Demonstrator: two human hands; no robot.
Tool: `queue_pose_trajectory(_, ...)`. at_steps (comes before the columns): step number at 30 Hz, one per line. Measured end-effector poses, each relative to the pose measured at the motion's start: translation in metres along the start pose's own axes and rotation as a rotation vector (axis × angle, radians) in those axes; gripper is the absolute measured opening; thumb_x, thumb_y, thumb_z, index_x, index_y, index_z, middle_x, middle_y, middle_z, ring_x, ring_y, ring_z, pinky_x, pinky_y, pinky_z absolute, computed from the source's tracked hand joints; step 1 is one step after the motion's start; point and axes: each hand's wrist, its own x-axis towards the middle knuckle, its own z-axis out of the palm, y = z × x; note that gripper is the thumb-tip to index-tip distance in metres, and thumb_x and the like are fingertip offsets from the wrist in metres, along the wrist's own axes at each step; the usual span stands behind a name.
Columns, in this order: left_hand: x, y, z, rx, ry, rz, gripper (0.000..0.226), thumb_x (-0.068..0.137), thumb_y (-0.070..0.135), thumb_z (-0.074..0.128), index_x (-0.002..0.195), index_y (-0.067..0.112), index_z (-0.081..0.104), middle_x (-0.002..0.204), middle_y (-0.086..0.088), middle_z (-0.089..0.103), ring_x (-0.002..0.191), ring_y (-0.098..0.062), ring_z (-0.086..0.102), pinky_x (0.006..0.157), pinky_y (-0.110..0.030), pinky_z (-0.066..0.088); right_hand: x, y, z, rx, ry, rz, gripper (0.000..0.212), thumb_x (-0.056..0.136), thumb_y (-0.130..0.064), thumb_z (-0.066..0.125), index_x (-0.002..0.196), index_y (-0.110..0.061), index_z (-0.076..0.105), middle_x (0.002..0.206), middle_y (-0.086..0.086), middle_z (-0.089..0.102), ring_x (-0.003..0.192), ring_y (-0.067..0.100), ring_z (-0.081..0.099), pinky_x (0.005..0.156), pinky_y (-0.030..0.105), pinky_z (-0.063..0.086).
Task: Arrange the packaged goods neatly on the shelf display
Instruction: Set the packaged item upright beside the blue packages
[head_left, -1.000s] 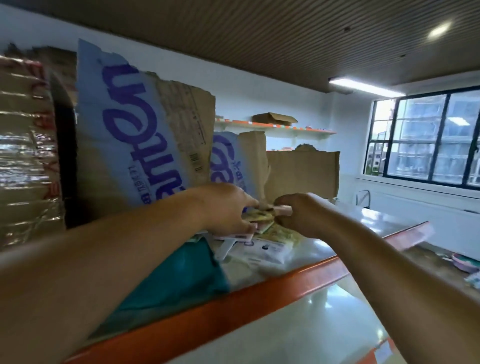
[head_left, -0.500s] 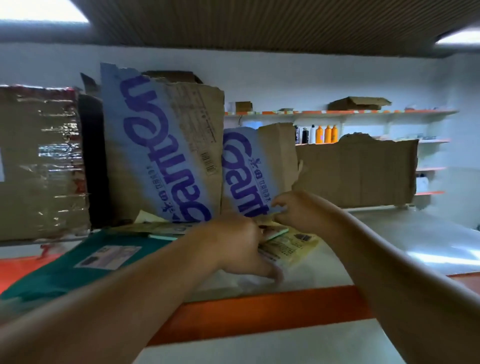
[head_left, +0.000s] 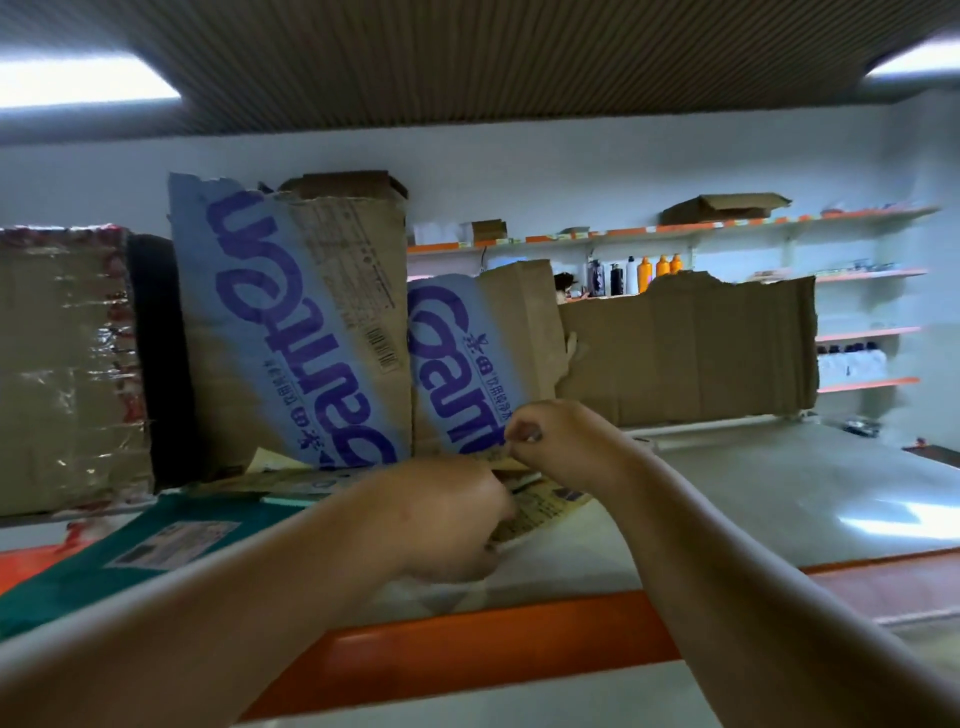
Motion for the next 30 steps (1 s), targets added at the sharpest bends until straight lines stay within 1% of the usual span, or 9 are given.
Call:
queue_pose_trajectory(6,-0.004,-0.027,-0.016,-0.104,0.1,-0.032,0.015,0.1,0.028,0.048,0.088,0.036,0.045,0.084,0.008,0.059,0.074,-0.011,0.059,0.075,-0.034,0.056,-0.003,-0.014,0.002,-0.032,0.171,-0.19,0.021,0.093,-0.047,0.061,0.092,-0.027,0.067,0.088,-0.007,0.068,0.08,0.008,0.065,0.072,0.036,0.059)
queue_pose_trajectory(10,-0.006,-0.078,-0.045,-0.377,0.162,-0.142,0.013,0.101,0.036,0.054,0.09,0.034,0.061,0.086,0.009,0.064,0.081,-0.012,0.061,0.079,-0.041,0.055,-0.007,-0.022,0.002,-0.091,0.152,-0.243,0.027,0.089,-0.054,0.061,0.084,-0.028,0.062,0.077,-0.006,0.066,0.069,0.008,0.063,0.063,0.032,0.055)
queue_pose_trajectory(13,0.002,-0.091,-0.032,-0.462,0.241,-0.16,0.011,0.1,0.038,0.057,0.09,0.037,0.063,0.086,0.012,0.067,0.08,-0.007,0.063,0.076,-0.04,0.057,0.001,-0.019,0.006,-0.108,0.119,-0.18,0.024,0.091,-0.031,0.065,0.07,-0.03,0.053,0.065,-0.005,0.059,0.056,0.005,0.052,0.053,0.023,0.042)
queue_pose_trajectory(16,0.014,-0.084,-0.001,-0.32,0.472,-0.109,0.013,0.102,0.039,0.053,0.103,0.038,0.066,0.092,0.014,0.068,0.082,-0.003,0.061,0.076,-0.032,0.053,0.01,-0.01,0.005,0.0,0.084,-0.052,0.023,0.091,-0.016,0.062,0.071,-0.023,0.055,0.064,-0.001,0.053,0.057,0.01,0.046,0.054,0.025,0.036)
queue_pose_trajectory(19,0.02,-0.076,0.019,-0.225,0.586,-0.006,0.035,0.097,0.051,0.055,0.13,0.039,0.057,0.121,0.018,0.064,0.107,0.0,0.056,0.091,-0.023,0.044,0.014,-0.002,0.002,0.015,0.082,0.031,0.021,0.094,-0.015,0.059,0.074,-0.021,0.058,0.065,-0.004,0.055,0.058,0.011,0.049,0.053,0.025,0.037)
queue_pose_trajectory(21,0.022,-0.072,0.026,-0.205,0.45,0.009,0.074,0.086,0.074,0.054,0.151,0.043,0.034,0.152,0.02,0.04,0.134,-0.003,0.039,0.111,-0.028,0.031,0.015,0.002,0.0,0.04,0.106,0.079,0.021,0.096,-0.014,0.057,0.075,-0.019,0.06,0.062,-0.003,0.054,0.053,0.011,0.047,0.046,0.021,0.036)
queue_pose_trajectory(23,0.023,-0.07,0.03,-0.133,0.347,0.018,0.097,0.079,0.083,0.053,0.158,0.043,0.014,0.167,0.016,0.01,0.15,-0.008,0.017,0.119,-0.035,0.017,0.016,0.006,-0.003,0.069,0.148,0.114,0.024,0.096,-0.011,0.055,0.073,-0.017,0.059,0.058,-0.002,0.051,0.047,0.011,0.043,0.041,0.02,0.032)
queue_pose_trajectory(26,0.027,-0.068,0.035,-0.096,0.409,0.04,0.084,0.092,0.064,0.055,0.159,0.045,0.007,0.169,0.011,0.0,0.152,-0.013,0.013,0.121,-0.038,0.018,0.017,0.01,-0.004,0.079,0.123,0.151,0.024,0.096,-0.01,0.054,0.073,-0.015,0.059,0.058,0.0,0.049,0.047,0.011,0.041,0.042,0.021,0.031)
queue_pose_trajectory(30,0.035,-0.068,0.04,-0.126,0.574,0.122,0.058,0.103,0.041,0.043,0.156,0.048,0.02,0.167,0.014,0.02,0.151,-0.01,0.024,0.118,-0.038,0.027,0.016,0.01,-0.004,0.189,0.117,0.198,0.028,0.099,-0.014,0.055,0.071,-0.017,0.058,0.057,-0.006,0.046,0.049,0.008,0.041,0.044,0.018,0.031)
